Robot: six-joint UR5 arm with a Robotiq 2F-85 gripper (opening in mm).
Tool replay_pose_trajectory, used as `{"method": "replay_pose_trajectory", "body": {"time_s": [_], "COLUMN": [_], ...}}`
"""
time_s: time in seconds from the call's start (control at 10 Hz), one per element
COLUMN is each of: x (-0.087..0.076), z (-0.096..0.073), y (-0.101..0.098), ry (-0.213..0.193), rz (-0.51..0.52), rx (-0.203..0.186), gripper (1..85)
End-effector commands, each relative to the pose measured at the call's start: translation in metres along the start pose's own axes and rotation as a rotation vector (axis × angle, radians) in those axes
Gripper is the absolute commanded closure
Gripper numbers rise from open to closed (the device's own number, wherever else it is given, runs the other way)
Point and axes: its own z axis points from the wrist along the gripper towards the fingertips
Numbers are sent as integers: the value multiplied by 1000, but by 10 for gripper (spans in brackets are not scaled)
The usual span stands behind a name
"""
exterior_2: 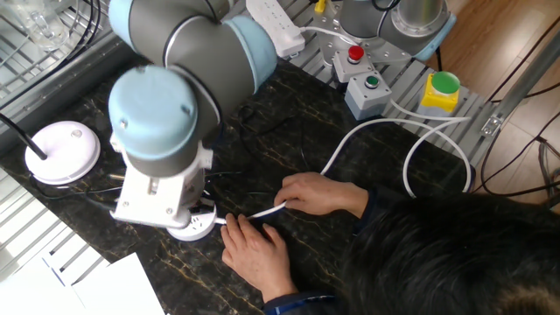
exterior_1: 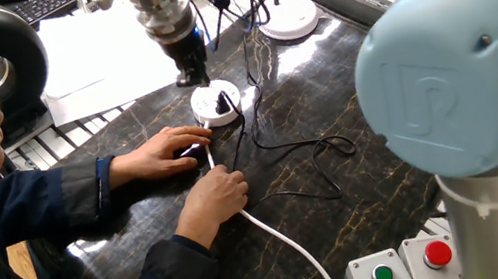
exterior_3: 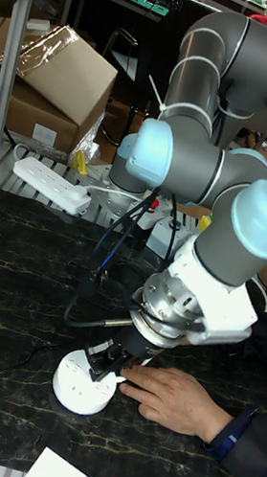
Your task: Plug in the power cord of the desk lamp, turn on the socket, and light up the desk lamp
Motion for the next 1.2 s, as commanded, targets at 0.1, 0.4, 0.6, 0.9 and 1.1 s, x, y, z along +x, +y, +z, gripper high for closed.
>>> {"method": "replay_pose_trajectory", "body": {"time_s": [0.1, 0.4, 0.6, 0.9, 1.1], "x": [16, 15, 6, 1, 8], "z": [8, 7, 8, 19, 21], "y": [-1, -3, -1, -3, -6], "ry": [74, 87, 75, 57, 69], "rz": [-6, -25, -24, -40, -58], "rx": [3, 23, 29, 49, 56], "gripper": [847, 847, 847, 847, 847]}}
